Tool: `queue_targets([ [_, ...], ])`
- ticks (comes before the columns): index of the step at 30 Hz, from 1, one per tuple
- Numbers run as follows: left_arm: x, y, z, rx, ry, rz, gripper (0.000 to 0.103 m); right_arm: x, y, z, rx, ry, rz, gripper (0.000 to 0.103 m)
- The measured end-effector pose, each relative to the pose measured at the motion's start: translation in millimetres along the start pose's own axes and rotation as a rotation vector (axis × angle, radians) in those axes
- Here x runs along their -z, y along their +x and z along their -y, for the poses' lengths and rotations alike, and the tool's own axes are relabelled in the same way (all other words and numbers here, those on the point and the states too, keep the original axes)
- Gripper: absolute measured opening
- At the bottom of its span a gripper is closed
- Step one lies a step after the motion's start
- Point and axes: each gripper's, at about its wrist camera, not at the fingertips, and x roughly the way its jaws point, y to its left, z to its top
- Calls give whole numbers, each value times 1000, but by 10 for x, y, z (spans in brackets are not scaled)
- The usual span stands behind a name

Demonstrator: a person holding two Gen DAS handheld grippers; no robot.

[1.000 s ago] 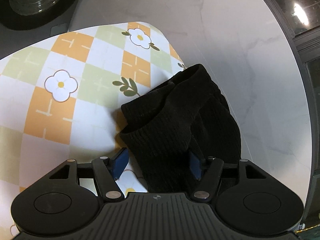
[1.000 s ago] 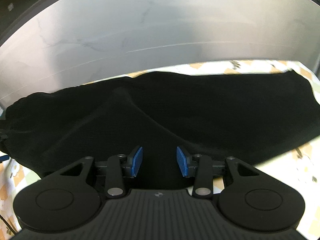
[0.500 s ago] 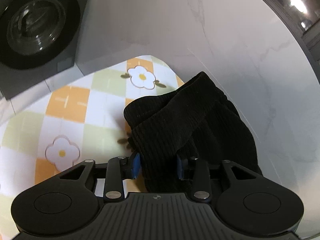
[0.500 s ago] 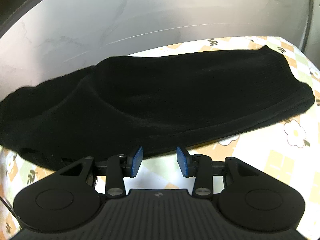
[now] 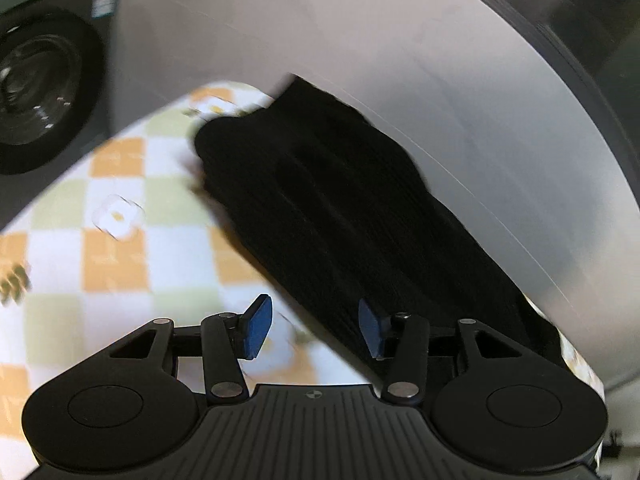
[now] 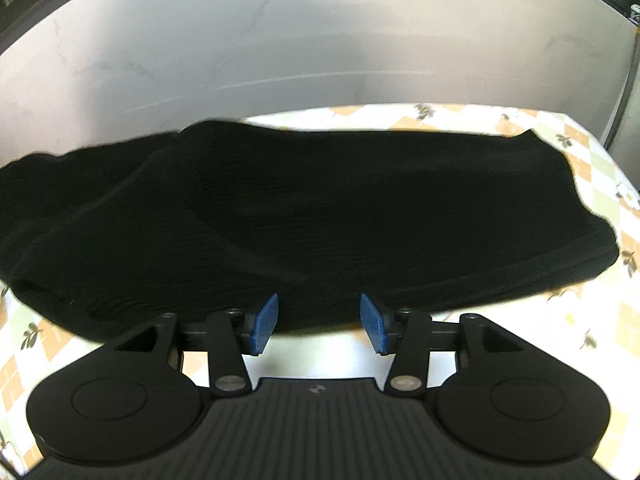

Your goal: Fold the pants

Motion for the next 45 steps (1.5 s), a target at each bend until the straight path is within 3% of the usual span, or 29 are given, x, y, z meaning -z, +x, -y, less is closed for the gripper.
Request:
queue_targets([
  [2,95,-48,220,26,19,2,42,-56,-92,150,10,-10,31,49],
  [8,267,98,1083,59,92,38,42,-440,-157,920,30,-57,121,48],
  [15,600,460,1772,-31,33,35,42,-928,169,1868,54,-113,190,48],
  [20,794,685,2095,-125,19,15,42,-1137,644,2285,43,-116,153,48],
  [26,892,855,2525,-165,152,28,42,-1147,998,2482,-38,-105,100,48],
  [32,871,1106,2628,-206,204,-9,42,-1140,1140,2490,-84,-111,87,49],
  [33,899,1135,2642,-218,203,-13,42,-1139,1129,2476,-75,-114,83,40],
  [34,900,1156,2631,-226,201,-15,42,-1142,1108,2456,-64,-133,84,13],
  [36,870,1219,2619,-233,190,-19,42,-1153,1011,2440,-55,-158,103,11],
  [40,910,1235,2630,-228,168,-33,42,-1230,720,2497,16,-124,243,10],
  [45,853,1357,2599,-240,193,-52,42,-1279,1099,2600,22,-95,106,14],
])
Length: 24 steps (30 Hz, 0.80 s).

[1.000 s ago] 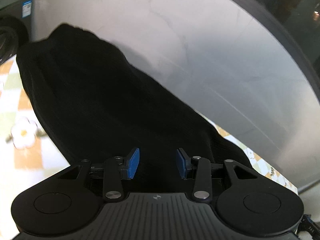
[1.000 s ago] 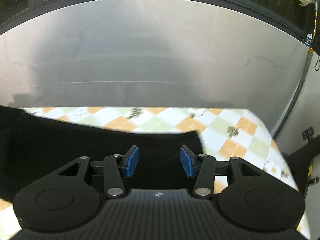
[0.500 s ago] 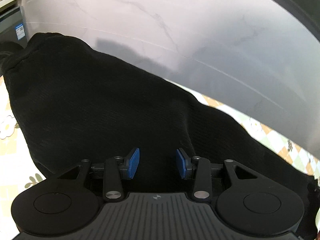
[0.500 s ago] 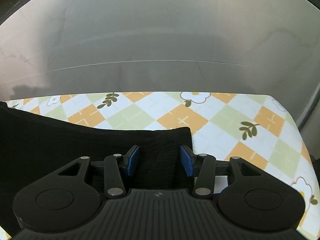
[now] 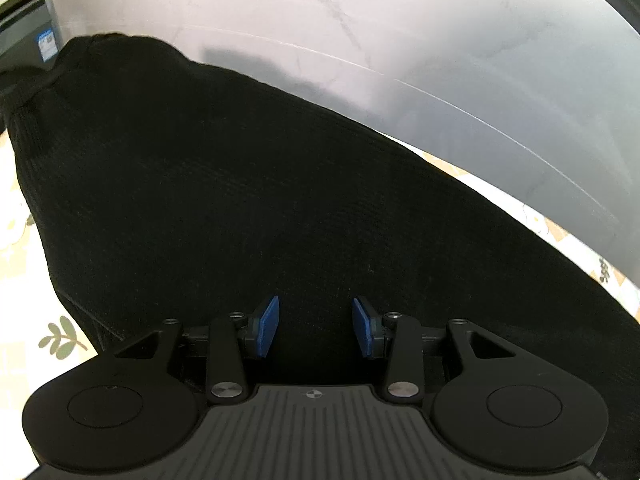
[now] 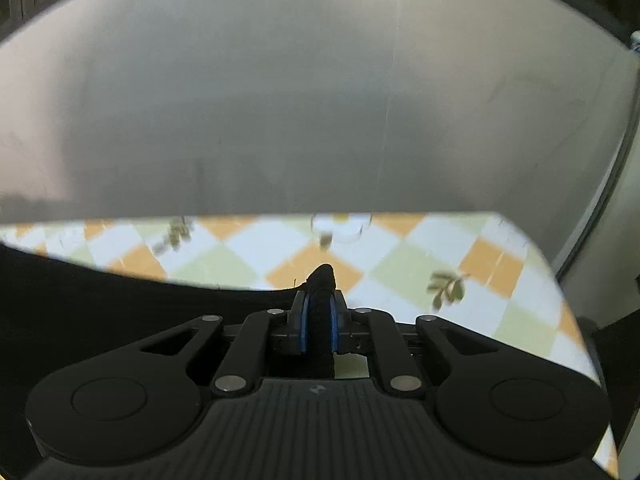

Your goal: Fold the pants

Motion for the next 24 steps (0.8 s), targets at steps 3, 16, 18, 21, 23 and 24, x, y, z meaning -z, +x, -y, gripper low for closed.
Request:
queue_targets([
  [3,-47,31,-7,8,15,0,42,19,-27,59,11,21,8,31],
  [16,0,-154,-314,112,-7,23,42,800,-1111,111,-57,138,-37,53],
  [18,49,-157,-393,112,9,37,42,907,-1111,60,-59,140,-65,52],
  [21,58,-188,-503,106,10,45,42,989,-1092,41,-64,155,-91,36],
  [23,63,-186,-579,103,-9,37,42,988,-1128,49,-59,164,-77,29],
  [24,68,-197,-593,104,-15,34,42,971,-1141,36,-53,164,-77,25],
])
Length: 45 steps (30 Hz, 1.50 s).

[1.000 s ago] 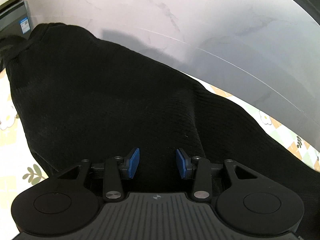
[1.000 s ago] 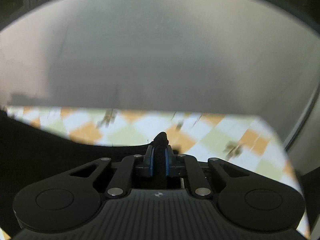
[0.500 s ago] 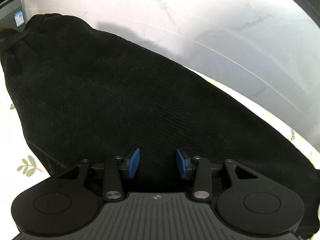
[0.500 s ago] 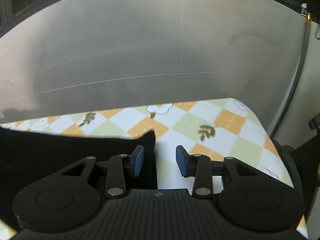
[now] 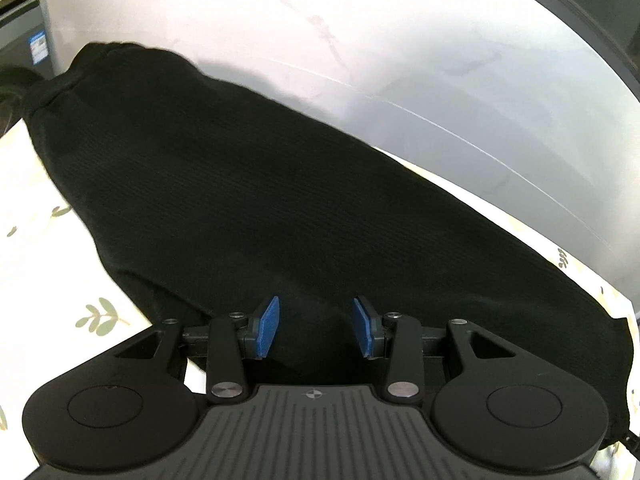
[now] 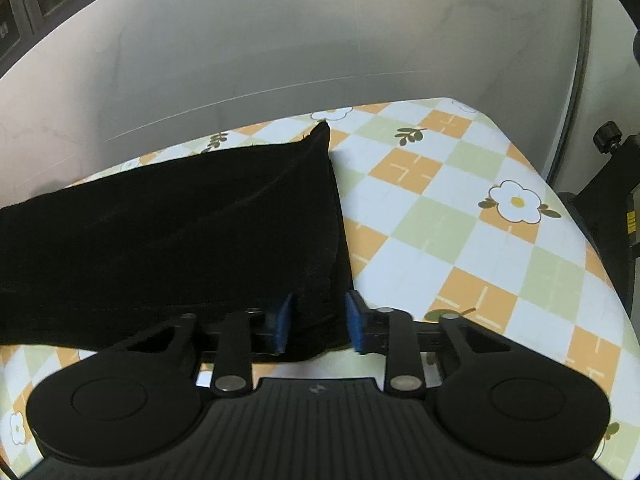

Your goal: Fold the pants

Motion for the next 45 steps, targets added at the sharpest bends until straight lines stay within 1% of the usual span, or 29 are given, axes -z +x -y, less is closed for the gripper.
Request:
queue_targets([
  [1,2,-8,-22,1,-2,-1,42,-7,-20,-17,6,-3,0,22],
  [3,-3,-46,-44,5,1,3,42,-24,-68,-59,22,-19,3,21],
  [8,-49,-83,-12,16,-3,9,42,-71,-184,-141,50,-38,16,20],
  [10,-26,-112,9,20,-5,7,42,-69,-198,-136,49,-30,18,20],
  [15,-18,-91,-5,21,1,6,42,-7,-96,-102,64,-6,-18,20],
  [20,-45,-128,-131,10,-8,17,42,55,-73,-37,67,40,-19,21],
  [23,-71,-158,-257,0,-31,21,41,26,-96,-94,96,49,-33,26],
  [24,-79,-174,-311,-5,-41,24,41,9,-125,-145,114,37,-28,33],
  [26,-85,-208,-408,-11,-56,32,42,-13,-204,-312,131,-27,-1,37],
  [27,-88,-227,-456,-14,-63,36,42,-20,-236,-428,126,-71,11,44],
  [28,-89,-249,-522,-19,-74,38,42,-23,-258,-541,122,-111,24,46],
  [29,-88,-269,-593,-24,-85,38,42,-29,-277,-701,105,-164,40,46],
  [31,-76,-304,-721,-34,-96,40,42,-36,-263,-1009,24,-243,49,45],
  [33,-56,-333,-827,-51,-82,42,41,-18,-192,-1373,-81,-314,31,45],
  [35,-21,-365,-924,-63,-59,47,41,37,-89,-1823,-197,-407,3,44],
  [38,11,-396,-1039,-53,-51,45,36,116,9,-2451,-336,-554,6,44],
  [41,42,-376,-1100,-38,-57,33,35,157,96,-2982,-442,-686,16,44],
  [42,7,-346,-1094,-35,-59,27,35,172,124,-3139,-473,-729,15,44],
  [45,-13,-237,-1048,-33,-74,5,35,226,224,-3534,-539,-850,-7,45],
])
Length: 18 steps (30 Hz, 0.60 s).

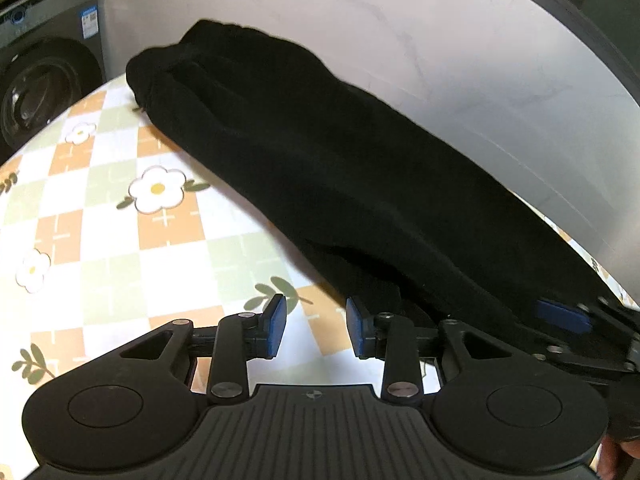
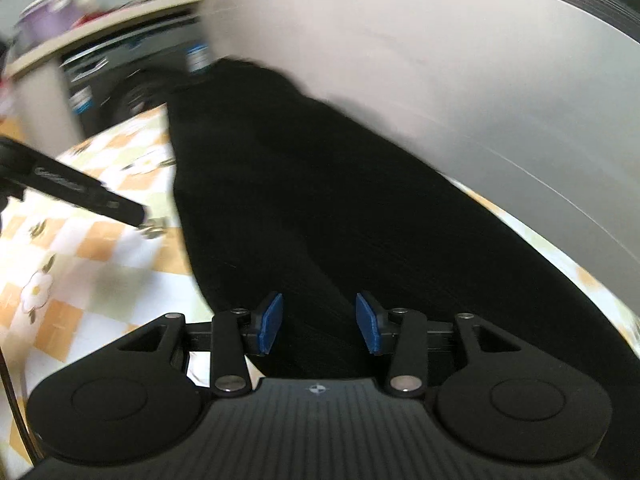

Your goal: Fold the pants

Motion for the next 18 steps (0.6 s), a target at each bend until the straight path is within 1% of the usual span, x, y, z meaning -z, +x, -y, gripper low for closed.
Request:
queue_targets([
  [3,-2,60,-56,2,-33,-15,35,-104,227,-165,-27,-109,-46,45],
  [7,39,73,-151,15,-74,-19,35,-157,399,-266,-41,-183,-101,50],
  [10,47,104,-178,17,-84,-24,35,-152,481,-343,-19,-249,-129,49],
  [11,47,116,-180,16,-87,-25,35,-155,499,-320,-8,-274,-130,47],
  [12,53,70,-156,18,-90,-25,35,-189,498,-325,8,-284,-124,24],
  [13,49,74,-144,24,-90,-24,35,-229,470,-289,15,-266,-112,14],
  [14,40,70,-127,30,-86,-20,35,-281,442,-242,8,-223,-94,14],
  [16,4,100,-88,42,-65,-10,35,-384,292,23,-37,-68,-26,13],
  [18,-5,103,21,41,-30,4,35,-439,184,245,-70,37,26,13],
])
